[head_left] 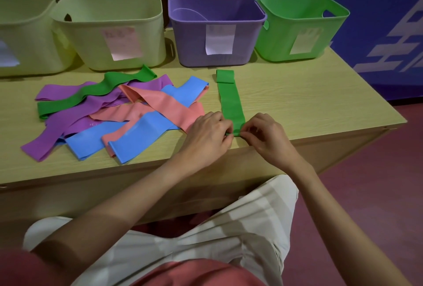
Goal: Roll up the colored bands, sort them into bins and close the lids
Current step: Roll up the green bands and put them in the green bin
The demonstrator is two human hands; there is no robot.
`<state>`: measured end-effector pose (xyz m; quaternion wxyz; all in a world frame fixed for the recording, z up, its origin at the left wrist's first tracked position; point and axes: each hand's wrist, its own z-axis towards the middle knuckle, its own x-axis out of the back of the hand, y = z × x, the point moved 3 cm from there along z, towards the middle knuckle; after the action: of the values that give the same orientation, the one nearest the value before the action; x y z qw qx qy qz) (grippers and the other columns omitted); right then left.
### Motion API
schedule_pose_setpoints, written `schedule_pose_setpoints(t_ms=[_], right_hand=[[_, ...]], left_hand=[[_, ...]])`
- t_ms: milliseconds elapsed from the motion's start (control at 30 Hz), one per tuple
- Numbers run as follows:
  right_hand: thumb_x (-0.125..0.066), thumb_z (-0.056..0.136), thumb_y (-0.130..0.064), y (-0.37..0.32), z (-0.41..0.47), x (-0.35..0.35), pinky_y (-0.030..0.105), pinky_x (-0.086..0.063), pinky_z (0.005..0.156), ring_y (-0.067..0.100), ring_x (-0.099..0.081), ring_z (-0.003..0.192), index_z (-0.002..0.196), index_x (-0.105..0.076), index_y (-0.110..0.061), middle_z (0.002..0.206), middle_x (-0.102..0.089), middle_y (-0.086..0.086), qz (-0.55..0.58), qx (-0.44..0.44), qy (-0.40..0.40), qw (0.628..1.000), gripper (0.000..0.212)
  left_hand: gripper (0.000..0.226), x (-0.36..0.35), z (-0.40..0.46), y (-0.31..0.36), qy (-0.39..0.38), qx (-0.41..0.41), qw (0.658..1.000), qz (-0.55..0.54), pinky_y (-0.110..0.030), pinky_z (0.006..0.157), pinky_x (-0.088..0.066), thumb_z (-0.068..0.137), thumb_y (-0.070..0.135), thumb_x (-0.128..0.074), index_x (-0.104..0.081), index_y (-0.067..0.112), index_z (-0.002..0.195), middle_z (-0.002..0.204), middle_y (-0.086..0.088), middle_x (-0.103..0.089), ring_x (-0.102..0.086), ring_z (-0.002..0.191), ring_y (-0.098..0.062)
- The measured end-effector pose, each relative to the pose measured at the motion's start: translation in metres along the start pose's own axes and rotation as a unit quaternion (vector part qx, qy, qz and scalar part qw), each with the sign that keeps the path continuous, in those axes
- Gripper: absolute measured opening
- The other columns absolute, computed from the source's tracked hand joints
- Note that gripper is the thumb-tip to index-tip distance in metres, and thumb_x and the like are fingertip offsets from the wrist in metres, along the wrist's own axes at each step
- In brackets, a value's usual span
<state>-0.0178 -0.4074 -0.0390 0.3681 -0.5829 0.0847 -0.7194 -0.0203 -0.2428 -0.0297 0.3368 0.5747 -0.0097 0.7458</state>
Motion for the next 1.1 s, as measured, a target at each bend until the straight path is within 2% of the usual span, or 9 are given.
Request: schedule_pose_setpoints(t_ms=[133,200,300,367,500,667,900,1000,1100], right_hand=[[-0.074,0.082,-0.013,0.0036,-0.0008,0.0004,0.020,-0.042,0.067,0.015,-0.052,0.084,0.092,-0.071,-0.010,0.091,-0.056,0.000,-0.010,0.005,0.005,1.000,0.012],[-0.076,0.081,-0.013,0.0048,-0.0003,0.0000,0.021,-0.043,0.067,0.015,-0.052,0.085,0.093,-0.071,-0.010,0.093,-0.056,0.000,-0.011,0.006,0.003,1.000,0.014],[-0.075,0.081,-0.011,0.0040,0.0016,-0.0009,0.028,-0.047,0.074,0.019,-0.054,0.092,0.091,-0.072,-0.009,0.097,-0.061,0.002,-0.021,0.020,0.011,1.000,0.011],[-0.073,0.083,-0.012,0.0021,0.0027,-0.0004,0.026,-0.043,0.079,0.020,-0.053,0.096,0.090,-0.072,-0.008,0.100,-0.065,0.003,-0.033,0.034,0.014,0.999,0.009],[-0.068,0.088,-0.015,-0.0006,0.0030,0.0025,0.024,-0.040,0.075,0.016,-0.050,0.091,0.094,-0.070,-0.010,0.087,-0.066,-0.001,-0.026,0.033,0.003,0.999,0.008],[-0.070,0.087,-0.014,0.0034,0.0026,-0.0012,0.025,-0.040,0.078,0.019,-0.050,0.094,0.094,-0.073,-0.010,0.093,-0.065,0.002,-0.062,0.041,0.013,0.997,0.009],[-0.070,0.086,-0.018,0.0036,0.0013,0.0002,0.024,-0.039,0.070,0.015,-0.046,0.084,0.100,-0.070,-0.010,0.086,-0.058,-0.001,-0.046,0.029,0.006,0.999,0.016],[-0.073,0.084,-0.017,0.0048,0.0030,0.0008,0.024,-0.039,0.069,0.013,-0.044,0.082,0.095,-0.066,-0.012,0.082,-0.054,-0.005,-0.040,0.029,0.001,0.999,0.014],[-0.073,0.083,-0.016,0.0069,0.0040,0.0001,0.026,-0.039,0.070,0.016,-0.046,0.084,0.092,-0.069,-0.011,0.086,-0.057,-0.001,-0.042,0.025,0.004,0.999,0.011]], left_hand=[[0.014,0.0001,0.0039,-0.0012,-0.002,0.015,1.000,-0.010,-0.032,0.078,-0.045,0.091,0.021,-0.058,-0.069,0.012,0.093,0.088,-0.002,-0.061,-0.054,0.087,-0.017],[0.015,-0.0003,0.0053,-0.0022,-0.003,0.018,1.000,-0.012,-0.030,0.077,-0.044,0.091,0.021,-0.058,-0.070,0.012,0.092,0.088,-0.002,-0.062,-0.054,0.087,-0.016],[0.014,-0.0010,0.0062,-0.0025,-0.007,0.022,1.000,-0.013,-0.031,0.077,-0.045,0.091,0.021,-0.057,-0.068,0.012,0.094,0.089,-0.001,-0.062,-0.054,0.087,-0.016],[0.014,-0.0007,0.0064,-0.0023,-0.007,0.019,1.000,-0.018,-0.033,0.078,-0.046,0.090,0.022,-0.058,-0.064,0.011,0.098,0.089,0.000,-0.062,-0.055,0.086,-0.018],[0.015,0.0004,0.0060,-0.0037,-0.018,0.008,1.000,-0.009,-0.035,0.082,-0.044,0.089,0.028,-0.063,-0.063,0.014,0.096,0.090,0.000,-0.060,-0.054,0.089,-0.018],[0.018,0.0005,0.0067,-0.0028,-0.021,0.000,1.000,0.006,-0.034,0.087,-0.042,0.092,0.027,-0.059,-0.068,0.014,0.100,0.096,-0.002,-0.059,-0.052,0.096,-0.018],[0.016,-0.0017,0.0077,-0.0032,-0.015,0.002,1.000,-0.007,-0.034,0.083,-0.042,0.091,0.026,-0.059,-0.063,0.013,0.099,0.091,-0.001,-0.063,-0.055,0.089,-0.019],[0.013,-0.0007,0.0086,-0.0034,-0.021,0.001,1.000,-0.007,-0.035,0.083,-0.042,0.091,0.025,-0.059,-0.063,0.013,0.094,0.090,-0.001,-0.063,-0.054,0.089,-0.019],[0.013,-0.0001,0.0080,-0.0031,-0.012,-0.005,1.000,0.004,-0.036,0.084,-0.043,0.091,0.024,-0.059,-0.065,0.013,0.094,0.093,-0.002,-0.061,-0.053,0.092,-0.019]])
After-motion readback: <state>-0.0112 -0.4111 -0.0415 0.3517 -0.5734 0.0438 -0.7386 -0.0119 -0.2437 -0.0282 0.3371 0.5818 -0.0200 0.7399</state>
